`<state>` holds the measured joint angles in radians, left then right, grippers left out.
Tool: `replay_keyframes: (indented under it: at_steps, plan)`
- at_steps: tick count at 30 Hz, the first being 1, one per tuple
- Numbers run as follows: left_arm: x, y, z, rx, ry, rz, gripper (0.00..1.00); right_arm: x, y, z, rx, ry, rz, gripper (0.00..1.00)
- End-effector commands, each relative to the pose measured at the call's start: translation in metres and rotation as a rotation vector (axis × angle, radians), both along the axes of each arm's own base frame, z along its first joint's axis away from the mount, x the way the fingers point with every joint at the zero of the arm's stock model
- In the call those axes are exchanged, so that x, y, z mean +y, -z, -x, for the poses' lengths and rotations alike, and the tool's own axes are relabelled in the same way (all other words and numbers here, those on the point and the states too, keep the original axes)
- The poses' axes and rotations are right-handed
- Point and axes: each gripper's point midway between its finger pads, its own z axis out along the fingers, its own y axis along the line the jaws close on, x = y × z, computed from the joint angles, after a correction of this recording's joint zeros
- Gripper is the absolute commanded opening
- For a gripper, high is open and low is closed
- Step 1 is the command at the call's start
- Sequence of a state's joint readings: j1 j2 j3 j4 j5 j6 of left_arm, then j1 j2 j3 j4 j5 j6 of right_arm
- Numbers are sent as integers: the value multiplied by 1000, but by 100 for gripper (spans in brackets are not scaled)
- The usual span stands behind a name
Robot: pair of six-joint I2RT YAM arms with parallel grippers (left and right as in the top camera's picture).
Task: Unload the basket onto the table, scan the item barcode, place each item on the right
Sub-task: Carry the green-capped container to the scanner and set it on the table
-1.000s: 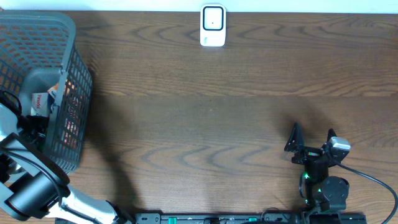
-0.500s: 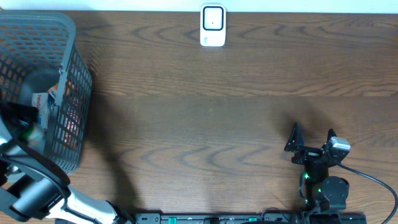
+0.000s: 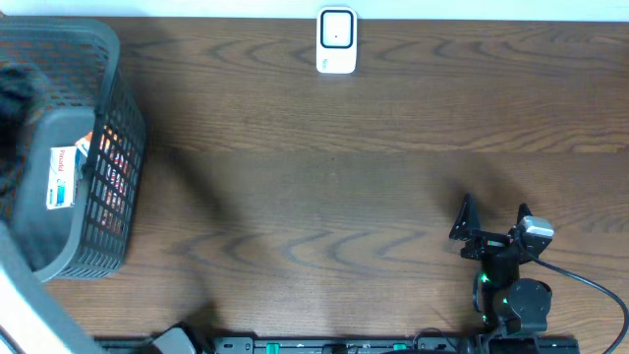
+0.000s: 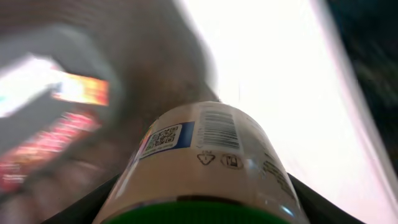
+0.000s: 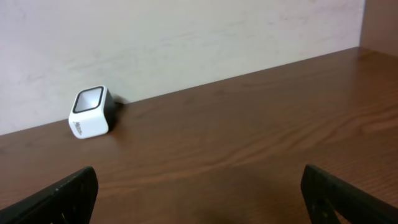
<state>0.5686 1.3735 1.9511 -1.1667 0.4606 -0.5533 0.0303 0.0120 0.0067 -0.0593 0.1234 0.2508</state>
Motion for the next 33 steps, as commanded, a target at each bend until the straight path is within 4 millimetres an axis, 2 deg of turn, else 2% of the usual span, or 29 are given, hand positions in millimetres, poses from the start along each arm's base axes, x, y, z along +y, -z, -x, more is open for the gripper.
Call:
replay_keyframes:
  at_steps: [1, 3, 8, 10, 13, 17, 23, 26, 30, 33]
  plan:
    - [-83, -12, -12, -42, 262, 20, 71, -3, 0, 0, 0, 9, 13, 99]
    - [-113, -3, -17, -6, 330, -27, 71, -3, 0, 0, 0, 9, 13, 99]
    - [-196, 45, -27, 143, 535, -124, 71, -3, 0, 0, 0, 9, 13, 99]
    - [-226, 71, -30, 217, 605, -153, 71, -3, 0, 0, 0, 9, 13, 99]
    - [-256, 116, -33, 349, 651, -196, 71, -3, 0, 0, 0, 9, 13, 99]
    - [-296, 189, -37, 535, 725, -234, 72, -3, 0, 0, 0, 9, 13, 99]
    - [-332, 279, -44, 717, 898, -349, 71, -3, 0, 0, 0, 9, 13, 99]
    - [-342, 314, -46, 768, 968, -394, 71, -3, 0, 0, 0, 9, 12, 99]
    - [-351, 351, -48, 815, 1029, -429, 71, -3, 0, 0, 0, 9, 13, 99]
    - [-366, 369, -47, 806, 1109, -424, 72, -3, 0, 0, 0, 9, 13, 99]
